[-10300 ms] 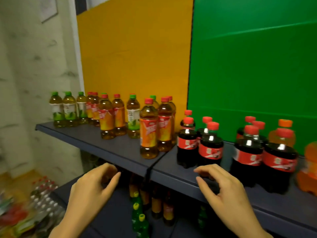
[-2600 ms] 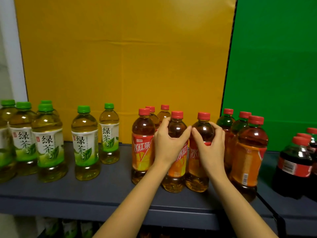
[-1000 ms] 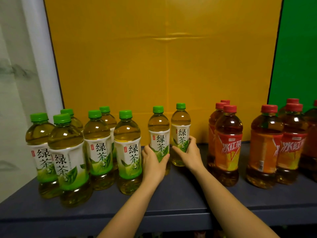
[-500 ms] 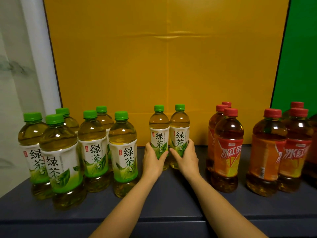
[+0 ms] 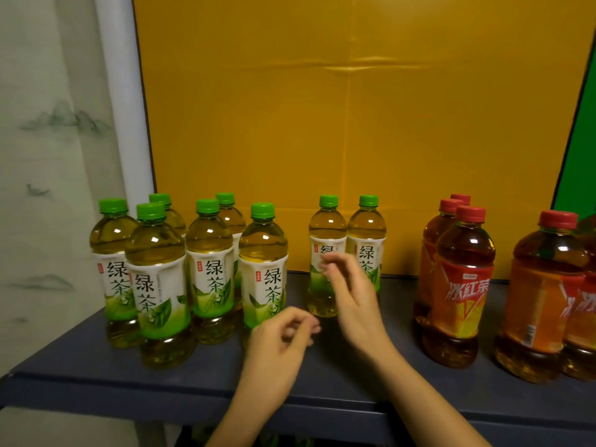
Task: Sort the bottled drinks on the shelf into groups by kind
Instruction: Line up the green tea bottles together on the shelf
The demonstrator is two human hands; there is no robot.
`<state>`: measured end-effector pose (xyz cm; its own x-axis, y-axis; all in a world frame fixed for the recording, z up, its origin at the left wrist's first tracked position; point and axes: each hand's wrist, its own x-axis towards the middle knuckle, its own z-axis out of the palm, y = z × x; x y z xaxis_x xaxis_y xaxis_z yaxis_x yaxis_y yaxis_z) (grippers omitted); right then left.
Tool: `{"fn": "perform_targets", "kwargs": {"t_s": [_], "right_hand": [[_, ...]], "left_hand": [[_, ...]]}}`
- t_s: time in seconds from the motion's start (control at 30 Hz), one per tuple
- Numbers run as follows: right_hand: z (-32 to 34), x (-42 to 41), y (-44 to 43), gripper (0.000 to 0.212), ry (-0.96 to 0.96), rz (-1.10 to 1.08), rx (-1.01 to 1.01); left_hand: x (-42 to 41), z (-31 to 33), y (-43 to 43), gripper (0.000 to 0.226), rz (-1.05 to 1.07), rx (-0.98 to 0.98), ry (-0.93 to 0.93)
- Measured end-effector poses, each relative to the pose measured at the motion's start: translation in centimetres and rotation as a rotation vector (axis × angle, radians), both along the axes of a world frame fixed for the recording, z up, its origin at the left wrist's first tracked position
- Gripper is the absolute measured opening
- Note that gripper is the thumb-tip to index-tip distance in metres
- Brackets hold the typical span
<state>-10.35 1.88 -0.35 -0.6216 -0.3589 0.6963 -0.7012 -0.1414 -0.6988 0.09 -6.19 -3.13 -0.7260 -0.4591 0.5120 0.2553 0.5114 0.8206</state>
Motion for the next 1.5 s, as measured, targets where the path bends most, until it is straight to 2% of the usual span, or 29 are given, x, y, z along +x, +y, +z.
{"fn": "perform_targets", "kwargs": {"t_s": [0.07,0.17,0.27,0.43,0.57,0.77,1.0,1.13,1.27,1.5], "right_hand": [[0.1,1.0,-1.3,0.026,-0.077,0.179,0.118],[-0.4,1.9,-2.9,0.060,-0.187,0.393,0.198],[-1.8,2.3,-4.3,0.082,-0.113,0.336,0.327],[-2.5,2.4,-4.7,0.068,-0.055,0.220,0.334],[-2.4,2.3,-3.8,0.063,-0.058,0.172,0.299],[-2.1,1.1,-1.7,0.065,-0.060,0.080,0.292],[-1.3,-0.4,1.7,0.059,-0.064,-0.032,0.240],[-1.4,-1.5,3.3,0.056,-0.082,-0.123,0.218],[-1.6,-2.5,4.1,0.057,-0.112,-0.195,0.170],[-2.3,-3.8,4.9,0.056,-0.222,-0.208,0.113]], "left_hand": [[2.2,-0.2,-0.9,0.018,0.201,-0.025,0.109],[3.7,-0.2,-2.7,0.009,0.467,-0.112,0.238],[3.5,-0.2,-4.2,0.023,0.573,-0.130,0.220],[2.1,-0.5,-4.1,0.074,0.608,-0.169,0.134],[0.7,-0.6,-3.6,0.089,0.608,-0.129,0.127],[-1.2,-0.3,-4.8,0.088,0.715,0.034,0.114],[-2.6,0.4,-5.7,0.093,0.832,0.072,0.005],[-2.9,0.4,-5.9,0.087,0.858,0.050,-0.008],[-2.8,0.5,-5.9,0.079,0.827,0.036,0.025],[-2.1,0.5,-5.8,0.066,0.619,0.056,0.096]]}}
